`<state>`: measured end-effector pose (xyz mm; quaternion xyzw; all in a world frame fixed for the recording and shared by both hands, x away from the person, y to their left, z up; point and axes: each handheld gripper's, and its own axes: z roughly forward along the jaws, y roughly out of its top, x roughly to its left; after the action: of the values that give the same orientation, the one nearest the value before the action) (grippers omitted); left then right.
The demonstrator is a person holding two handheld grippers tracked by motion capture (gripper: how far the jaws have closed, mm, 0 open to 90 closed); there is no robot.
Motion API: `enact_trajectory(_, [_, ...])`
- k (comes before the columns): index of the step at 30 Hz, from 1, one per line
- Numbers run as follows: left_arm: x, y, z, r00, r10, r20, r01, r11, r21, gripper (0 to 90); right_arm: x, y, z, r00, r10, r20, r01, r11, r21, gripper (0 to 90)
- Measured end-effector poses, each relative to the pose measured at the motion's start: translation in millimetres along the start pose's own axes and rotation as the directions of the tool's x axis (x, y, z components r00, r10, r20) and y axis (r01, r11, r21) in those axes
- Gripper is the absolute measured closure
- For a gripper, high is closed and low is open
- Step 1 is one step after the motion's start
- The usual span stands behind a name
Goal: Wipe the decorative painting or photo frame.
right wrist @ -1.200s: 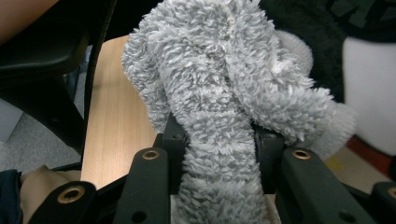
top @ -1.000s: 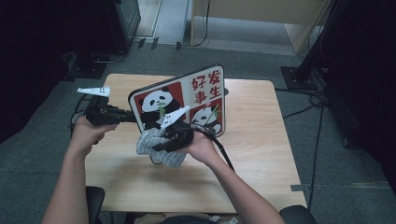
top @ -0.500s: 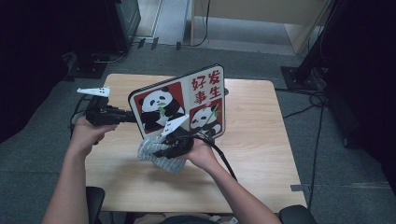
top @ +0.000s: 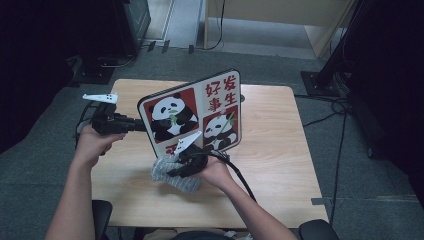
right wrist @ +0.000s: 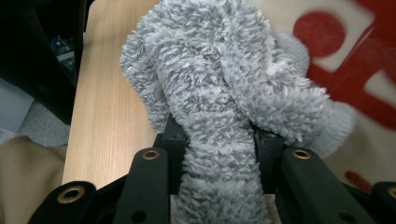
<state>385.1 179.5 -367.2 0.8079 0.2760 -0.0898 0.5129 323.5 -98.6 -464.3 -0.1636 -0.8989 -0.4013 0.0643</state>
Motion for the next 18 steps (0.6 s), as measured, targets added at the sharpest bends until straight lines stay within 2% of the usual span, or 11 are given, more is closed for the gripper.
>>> enact_trajectory(7, [-0.4,-0.4,0.2,1.0,0.001,-0.001,-0.001,1.0,-0.001,77.0,-2.5,-8.7,6.9,0.9998,0.005,-0.017,-0.004,1.0,0.026,66.3])
enact_trajectory(16, [-0.1,-0.4,-0.3,1.0,-0.002,0.001,0.002,1.0,0.001,74.6,-4.7,-17.9,10.6,0.9965,0.063,-0.054,-0.061,0.998,0.035,67.1])
enact_trajectory(18, [0.0,-0.3,-0.5,1.0,-0.002,-0.004,0.002,1.0,0.002,73.9,-4.1,-17.1,9.3,0.9979,0.047,-0.045,-0.045,0.998,0.041,67.7])
